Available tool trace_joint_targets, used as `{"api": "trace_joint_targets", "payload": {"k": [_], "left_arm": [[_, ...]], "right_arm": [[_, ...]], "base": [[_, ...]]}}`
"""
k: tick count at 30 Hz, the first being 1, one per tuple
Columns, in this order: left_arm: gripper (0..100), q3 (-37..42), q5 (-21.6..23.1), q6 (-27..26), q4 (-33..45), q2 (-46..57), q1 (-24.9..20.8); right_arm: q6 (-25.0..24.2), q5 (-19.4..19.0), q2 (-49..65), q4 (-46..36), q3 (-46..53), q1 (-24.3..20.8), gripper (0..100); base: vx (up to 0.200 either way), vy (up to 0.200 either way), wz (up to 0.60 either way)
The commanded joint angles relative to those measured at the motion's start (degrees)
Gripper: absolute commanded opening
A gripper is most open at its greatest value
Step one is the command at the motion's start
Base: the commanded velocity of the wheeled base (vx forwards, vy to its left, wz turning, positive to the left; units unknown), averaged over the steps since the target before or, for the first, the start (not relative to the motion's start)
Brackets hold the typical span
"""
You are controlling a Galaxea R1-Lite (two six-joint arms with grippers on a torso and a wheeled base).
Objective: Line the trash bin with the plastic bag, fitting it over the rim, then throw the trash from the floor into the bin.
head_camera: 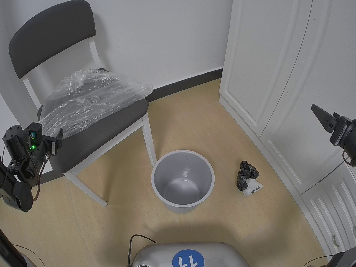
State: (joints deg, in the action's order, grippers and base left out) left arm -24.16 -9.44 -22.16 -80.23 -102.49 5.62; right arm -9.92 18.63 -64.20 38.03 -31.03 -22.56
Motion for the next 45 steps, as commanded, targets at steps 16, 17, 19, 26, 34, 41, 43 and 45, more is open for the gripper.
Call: {"api": "trace_joint_targets", "payload": {"k": [16,17,19,26,34,41,43,45], "left_arm": [[100,-3.0,-0.14,5.02,-3.62,1.32,3.96],[100,-2.47,-0.06,4.94,-3.62,1.41,3.87],[100,-0.8,1.0,4.76,-3.62,1.85,3.43],[100,4.74,10.05,4.5,-0.98,5.98,2.82],[100,2.63,9.96,4.67,0.95,-0.96,2.2],[100,-2.03,3.9,4.5,-6.17,-11.07,1.32],[100,-3.0,3.46,3.88,-6.7,-12.47,1.68],[100,-3.61,3.37,3.79,-6.79,-13.0,1.85]], "right_arm": [[-0.27,-0.08,-0.05,0.02,0.35,-0.02,100],[-0.27,-0.08,-0.05,0.02,0.35,-0.02,100],[-0.18,-0.08,0.04,0.02,0.35,-0.02,100],[0.08,-0.35,-0.23,-0.15,1.32,-0.11,100],[-0.01,-0.43,-1.81,-0.07,1.85,-0.2,100],[-0.27,-0.43,-2.6,0.02,1.93,-0.02,100],[-0.27,-0.43,-2.6,0.02,2.02,-0.02,100],[-0.27,-0.43,-2.6,0.02,2.02,-0.02,100]], "base": [[0.0,0.0,0.0],[0.0,0.0,0.0],[0.0,0.0,0.0],[0.0,0.0,0.0],[0.0,0.0,0.0],[0.0,0.0,0.0],[0.0,0.0,0.0],[0.0,0.0,0.0]]}}
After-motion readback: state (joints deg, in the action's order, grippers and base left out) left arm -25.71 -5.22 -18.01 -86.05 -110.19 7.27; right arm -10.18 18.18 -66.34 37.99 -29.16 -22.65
